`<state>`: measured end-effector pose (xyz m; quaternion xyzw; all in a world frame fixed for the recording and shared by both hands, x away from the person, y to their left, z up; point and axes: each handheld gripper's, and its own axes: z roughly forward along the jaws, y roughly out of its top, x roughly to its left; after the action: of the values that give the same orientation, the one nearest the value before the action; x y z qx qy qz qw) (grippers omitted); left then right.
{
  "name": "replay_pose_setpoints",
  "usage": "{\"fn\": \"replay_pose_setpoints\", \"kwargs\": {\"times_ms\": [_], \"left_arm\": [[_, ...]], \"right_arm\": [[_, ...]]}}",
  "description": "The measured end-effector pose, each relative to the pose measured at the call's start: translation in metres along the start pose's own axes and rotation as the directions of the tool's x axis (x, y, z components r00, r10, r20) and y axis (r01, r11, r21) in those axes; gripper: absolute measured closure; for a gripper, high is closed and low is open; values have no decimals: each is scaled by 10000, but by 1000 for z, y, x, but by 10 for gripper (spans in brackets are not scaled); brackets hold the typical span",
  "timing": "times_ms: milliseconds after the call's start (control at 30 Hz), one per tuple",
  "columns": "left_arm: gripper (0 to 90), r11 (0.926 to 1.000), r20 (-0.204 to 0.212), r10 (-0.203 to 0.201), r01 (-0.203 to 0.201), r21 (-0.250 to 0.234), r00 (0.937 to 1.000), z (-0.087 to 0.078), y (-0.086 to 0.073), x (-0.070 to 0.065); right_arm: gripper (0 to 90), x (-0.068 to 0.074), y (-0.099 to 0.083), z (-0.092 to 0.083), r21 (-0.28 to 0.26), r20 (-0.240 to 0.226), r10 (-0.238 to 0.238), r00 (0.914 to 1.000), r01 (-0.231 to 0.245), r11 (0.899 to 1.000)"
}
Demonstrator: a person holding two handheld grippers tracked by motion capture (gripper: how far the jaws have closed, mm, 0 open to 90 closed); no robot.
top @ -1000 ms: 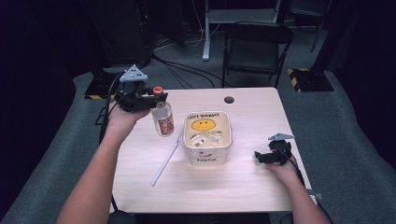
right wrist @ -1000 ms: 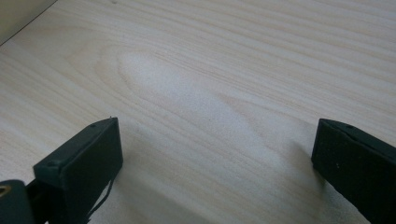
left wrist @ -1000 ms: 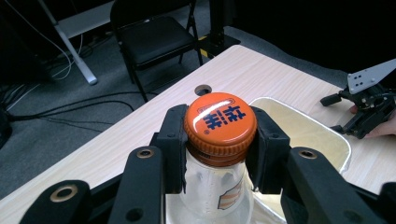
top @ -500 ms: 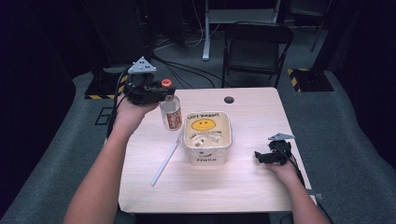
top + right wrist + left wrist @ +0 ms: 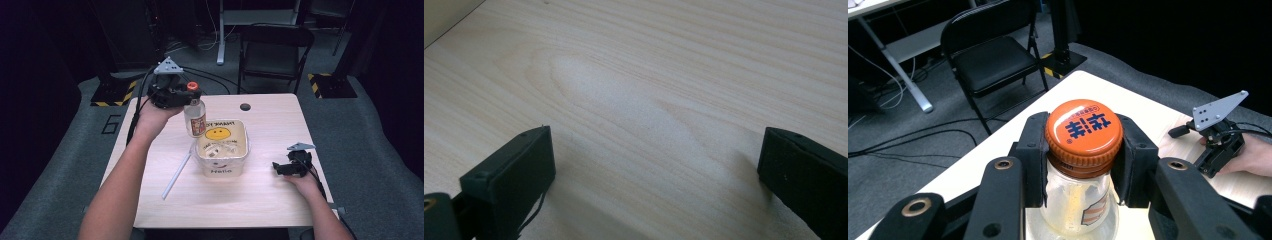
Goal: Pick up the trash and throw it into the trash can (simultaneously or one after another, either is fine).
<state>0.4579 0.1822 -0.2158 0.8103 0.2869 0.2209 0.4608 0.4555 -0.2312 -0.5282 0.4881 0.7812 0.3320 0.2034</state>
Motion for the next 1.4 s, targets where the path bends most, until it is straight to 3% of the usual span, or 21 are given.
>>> {"fn": "replay_pose_setpoints", "kwargs": {"times_ms": [667,1133,1400], "left_arm": [[626,10000,319,-1,1,-4,9995,28,5,-11],[627,9998,352,-114,109,150,9993,50,0,-15],[626,9995,287,-246,240,226,9993,59,-10,-11]], "right_arm": [[10,0,0,0,2,-21,-40,10000,40,10000],[10,0,0,0,8,-39,-78,10000,78,10000],[10,1,0,0,-7,-56,-16,10000,16,10000]]}}
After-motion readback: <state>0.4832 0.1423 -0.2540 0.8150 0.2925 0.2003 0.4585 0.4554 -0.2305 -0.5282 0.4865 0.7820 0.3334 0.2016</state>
